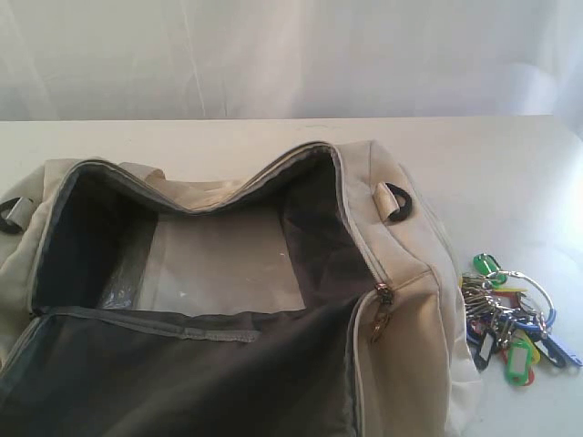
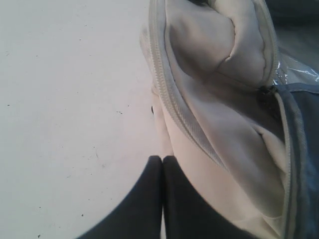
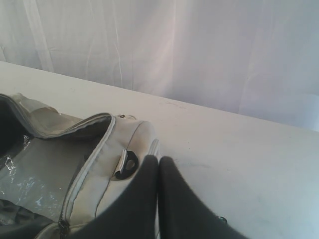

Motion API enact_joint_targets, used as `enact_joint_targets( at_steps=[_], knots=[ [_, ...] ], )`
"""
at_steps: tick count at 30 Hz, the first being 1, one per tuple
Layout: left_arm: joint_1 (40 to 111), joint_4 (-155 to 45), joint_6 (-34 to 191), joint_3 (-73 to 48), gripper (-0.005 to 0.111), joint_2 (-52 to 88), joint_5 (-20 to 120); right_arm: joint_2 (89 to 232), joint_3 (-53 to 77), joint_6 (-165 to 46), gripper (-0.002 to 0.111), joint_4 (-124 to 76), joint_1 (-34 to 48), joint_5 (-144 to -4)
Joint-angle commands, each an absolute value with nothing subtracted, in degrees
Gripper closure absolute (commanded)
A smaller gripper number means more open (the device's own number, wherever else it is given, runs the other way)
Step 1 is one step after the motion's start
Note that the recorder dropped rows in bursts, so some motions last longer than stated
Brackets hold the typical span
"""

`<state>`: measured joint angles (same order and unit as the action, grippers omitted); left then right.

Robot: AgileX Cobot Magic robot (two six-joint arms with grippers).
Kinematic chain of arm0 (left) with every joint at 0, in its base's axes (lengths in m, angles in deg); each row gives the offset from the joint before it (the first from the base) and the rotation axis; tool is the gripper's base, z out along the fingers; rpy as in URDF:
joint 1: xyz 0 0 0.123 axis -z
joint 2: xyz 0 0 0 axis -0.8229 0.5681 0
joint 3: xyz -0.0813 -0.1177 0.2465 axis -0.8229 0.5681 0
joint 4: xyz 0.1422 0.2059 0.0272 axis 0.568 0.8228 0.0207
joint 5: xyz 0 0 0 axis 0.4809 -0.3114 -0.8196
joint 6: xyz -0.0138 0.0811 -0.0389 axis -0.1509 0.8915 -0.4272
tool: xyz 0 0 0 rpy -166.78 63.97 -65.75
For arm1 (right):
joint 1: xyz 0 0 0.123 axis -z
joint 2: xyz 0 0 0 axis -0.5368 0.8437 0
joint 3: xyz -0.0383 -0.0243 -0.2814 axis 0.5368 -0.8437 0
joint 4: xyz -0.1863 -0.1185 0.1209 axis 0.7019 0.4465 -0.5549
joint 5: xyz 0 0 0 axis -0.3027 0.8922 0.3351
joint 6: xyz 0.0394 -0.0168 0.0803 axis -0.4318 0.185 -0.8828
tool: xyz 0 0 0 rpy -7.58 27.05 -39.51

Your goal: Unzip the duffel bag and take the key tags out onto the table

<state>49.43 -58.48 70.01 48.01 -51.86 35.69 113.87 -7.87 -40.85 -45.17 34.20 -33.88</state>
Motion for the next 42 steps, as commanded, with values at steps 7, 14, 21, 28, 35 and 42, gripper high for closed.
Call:
enact_joint_targets(
  at_steps=[7, 14, 21, 28, 35, 42],
  knots=[
    [49.36, -58.62, 70.06, 48.28, 0.107, -52.09, 35.93, 113.48, -8.14, -40.75, 0.108, -44.92, 34.73, -34.08],
    [49.36, -58.42, 70.06, 48.28, 0.107, -52.09, 35.93, 113.48, -8.14, -40.75, 0.108, -44.92, 34.73, -34.08],
    [49.36, -58.42, 70.06, 48.28, 0.107, -52.09, 35.93, 113.48, -8.14, -40.75, 0.108, -44.92, 34.73, -34.08],
    [49.36, -58.42, 70.06, 48.28, 0.107, -52.09, 35.93, 109.65, -8.14, -40.75, 0.108, -46.2, 36.84, -34.47],
    [49.36, -58.46, 70.06, 48.28, 0.107, -52.09, 35.81, 97.87, -8.14, -40.78, 0.108, -46.13, 42.13, -32.38],
    [49.36, -58.46, 70.06, 48.28, 0.107, -52.09, 35.81, 89.26, -8.14, -40.92, 0.108, -46.13, 42.79, -29.77]
  ],
)
